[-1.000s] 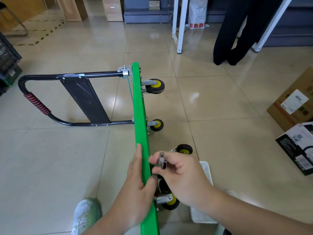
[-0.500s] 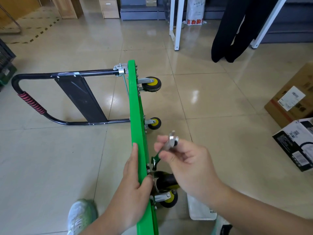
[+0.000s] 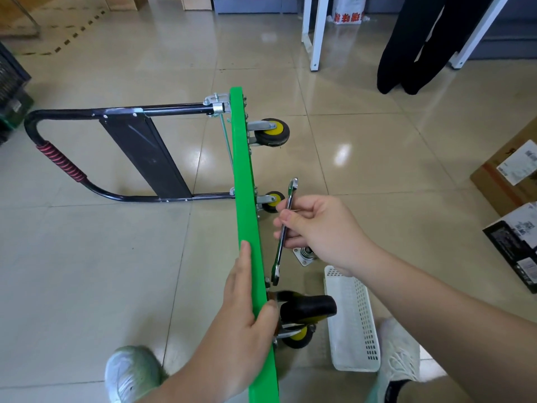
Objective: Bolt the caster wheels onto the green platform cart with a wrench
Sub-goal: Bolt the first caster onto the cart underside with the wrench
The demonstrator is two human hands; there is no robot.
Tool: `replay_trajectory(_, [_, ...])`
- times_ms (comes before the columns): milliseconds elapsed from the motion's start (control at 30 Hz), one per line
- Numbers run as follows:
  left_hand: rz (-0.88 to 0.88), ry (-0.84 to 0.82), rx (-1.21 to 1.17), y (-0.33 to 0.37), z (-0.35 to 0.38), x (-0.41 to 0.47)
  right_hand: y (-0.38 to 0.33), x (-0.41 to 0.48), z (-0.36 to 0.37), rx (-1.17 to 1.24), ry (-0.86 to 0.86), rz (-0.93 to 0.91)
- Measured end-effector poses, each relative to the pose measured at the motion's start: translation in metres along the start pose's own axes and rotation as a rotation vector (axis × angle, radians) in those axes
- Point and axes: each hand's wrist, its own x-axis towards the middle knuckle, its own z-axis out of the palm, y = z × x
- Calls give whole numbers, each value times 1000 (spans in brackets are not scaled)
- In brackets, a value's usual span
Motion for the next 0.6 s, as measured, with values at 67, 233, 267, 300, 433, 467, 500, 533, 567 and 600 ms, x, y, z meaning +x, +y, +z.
replay_trajectory(67, [4,-3,12,1,-1,0,1,7,4,-15,-18,34])
replay_trajectory(233, [5,-3,27,1,-1,-2,7,22,13,-75,-79,110])
replay_trajectory(267, [4,-4,25,1,-2,-2,7,24,14,-85,-91,120])
replay_trajectory(300, [4,-5,23,1,-3,-2,6,26,15,-92,-100,127])
replay_trajectory(433, [11,-17,26,-1,-4,-2,4,31,17,-114,-110,144])
replay_trajectory(467, [13,-17,29,-1,-5,-2,4,31,18,-123,-107,144])
replay_trajectory(500, [17,-17,32,-1,-5,-2,5,32,19,-131,-102,146])
replay_trajectory(533, [20,-20,35,-1,-5,-2,5,32,19,-136,-94,150])
replay_trajectory(567, [23,-21,35,-1,-5,-2,6,33,20,-138,-85,155])
replay_trajectory(600, [23,-22,35,-2,-5,-2,6,33,20,-137,-77,160])
